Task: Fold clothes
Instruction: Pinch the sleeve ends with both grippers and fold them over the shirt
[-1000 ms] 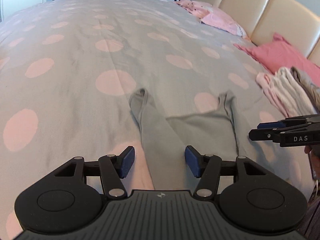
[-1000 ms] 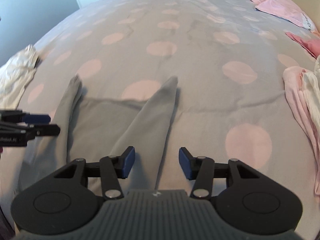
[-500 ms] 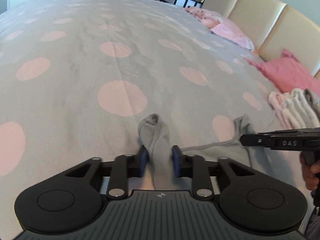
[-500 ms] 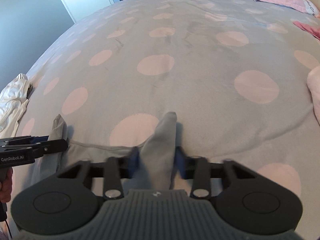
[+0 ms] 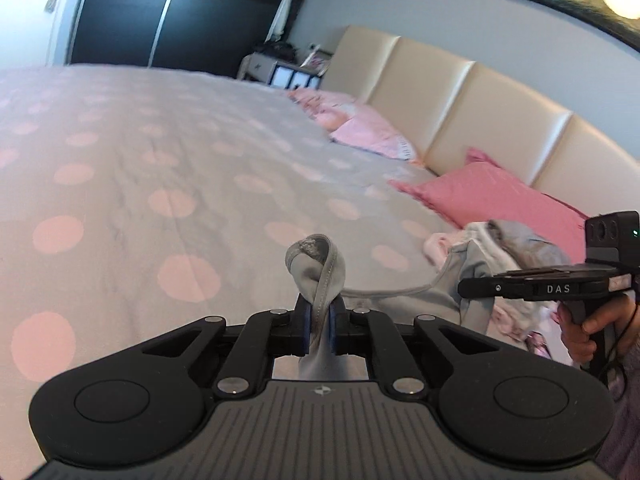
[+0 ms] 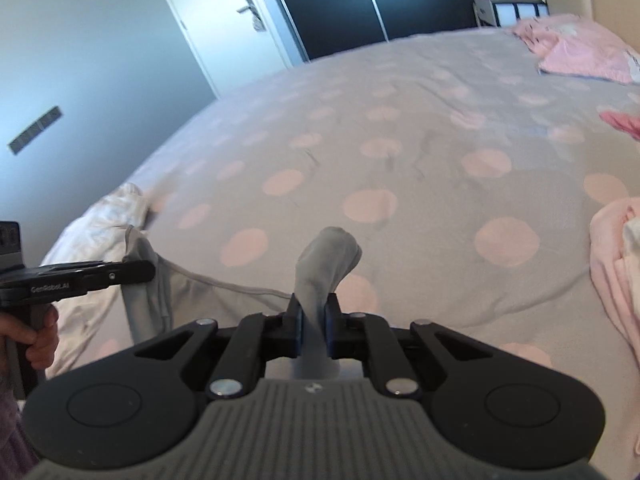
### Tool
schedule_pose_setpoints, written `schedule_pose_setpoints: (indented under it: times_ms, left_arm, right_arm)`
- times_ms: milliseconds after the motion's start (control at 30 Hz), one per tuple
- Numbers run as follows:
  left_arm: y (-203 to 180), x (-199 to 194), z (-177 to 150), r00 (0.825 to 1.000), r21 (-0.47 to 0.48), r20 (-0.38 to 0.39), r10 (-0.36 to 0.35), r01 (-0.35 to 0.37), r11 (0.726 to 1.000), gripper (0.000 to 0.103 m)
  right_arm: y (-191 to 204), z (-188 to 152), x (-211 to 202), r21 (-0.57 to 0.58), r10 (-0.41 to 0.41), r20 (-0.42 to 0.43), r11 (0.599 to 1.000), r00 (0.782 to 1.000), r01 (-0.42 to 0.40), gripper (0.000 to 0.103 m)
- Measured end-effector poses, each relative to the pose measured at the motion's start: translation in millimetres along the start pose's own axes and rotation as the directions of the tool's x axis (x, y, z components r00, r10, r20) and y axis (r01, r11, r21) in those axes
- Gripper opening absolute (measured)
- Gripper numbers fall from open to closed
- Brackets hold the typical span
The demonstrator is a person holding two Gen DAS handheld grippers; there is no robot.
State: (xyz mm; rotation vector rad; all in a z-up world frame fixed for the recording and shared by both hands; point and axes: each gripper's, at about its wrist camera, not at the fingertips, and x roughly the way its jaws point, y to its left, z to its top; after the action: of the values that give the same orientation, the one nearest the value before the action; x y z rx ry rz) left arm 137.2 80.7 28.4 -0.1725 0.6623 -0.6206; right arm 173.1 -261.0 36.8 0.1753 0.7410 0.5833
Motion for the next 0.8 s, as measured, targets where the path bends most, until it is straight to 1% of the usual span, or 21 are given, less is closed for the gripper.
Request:
schedule_pose_setpoints:
  times_ms: [100, 200, 267, 333, 433, 533, 600, 700, 800]
  left_arm:
    - [-21.0, -32.0, -7.0, 0.999, 0.073, 0.012, -0.048, 0.047, 0.996, 0.006]
    - [-40.0, -59.2, -19.1, 0.996, 0.143, 0.001, -0.092, 0.090, 0.986, 0.006]
    - [-50.2, -74.2, -30.6, 0.992, 0.175, -0.017, -0.121, 0.122, 0.977, 0.006]
    - [-58.6, -85.9, -42.3, 0.990, 0.205, -0.048, -0.136, 0.143, 0.968, 0.006]
    - [-70.7, -99.3, -58.9, 0.981, 0.248, -0.109, -0.159, 0.181, 0.952, 0.006]
    - [-83.7, -105.7, -73.9, 0.967, 0.297, -0.187, -0.174, 0.225, 0.928, 0.006]
    - [-91.5, -103.6, -87.3, 0.952, 0.340, -0.260, -0.164, 0.249, 0.907, 0.006]
    - [-103.5, -91.1, -107.5, 0.925, 0.416, -0.360, -0.122, 0.276, 0.867, 0.006]
    - [-107.3, -81.9, -127.7, 0.902, 0.463, -0.424, -0.078, 0.290, 0.837, 0.005]
  right_arm:
    - [13.1, -10.6, -35.9, -0.053, 0.050, 0.030, 0.997, 0.998, -0.048, 0.012]
    - [24.5, -26.5, -69.8, -0.120, 0.106, 0.036, 0.988, 0.994, -0.101, 0.012]
    - [32.6, -38.7, -87.6, -0.164, 0.141, 0.034, 0.977, 0.989, -0.134, 0.012]
    - [38.9, -52.1, -102.3, -0.206, 0.175, 0.026, 0.964, 0.984, -0.166, 0.012]
    - [46.6, -72.5, -120.3, -0.269, 0.220, -0.013, 0.939, 0.976, -0.215, 0.012]
    - [54.6, -92.0, -134.0, -0.360, 0.242, -0.075, 0.898, 0.968, -0.252, 0.012]
    - [58.3, -104.2, -137.8, -0.406, 0.241, -0.117, 0.874, 0.963, -0.268, 0.012]
    - [65.7, -122.8, -134.3, -0.483, 0.216, -0.187, 0.829, 0.958, -0.281, 0.012]
    - [73.9, -140.5, -123.9, -0.541, 0.185, -0.257, 0.785, 0.948, -0.300, 0.012]
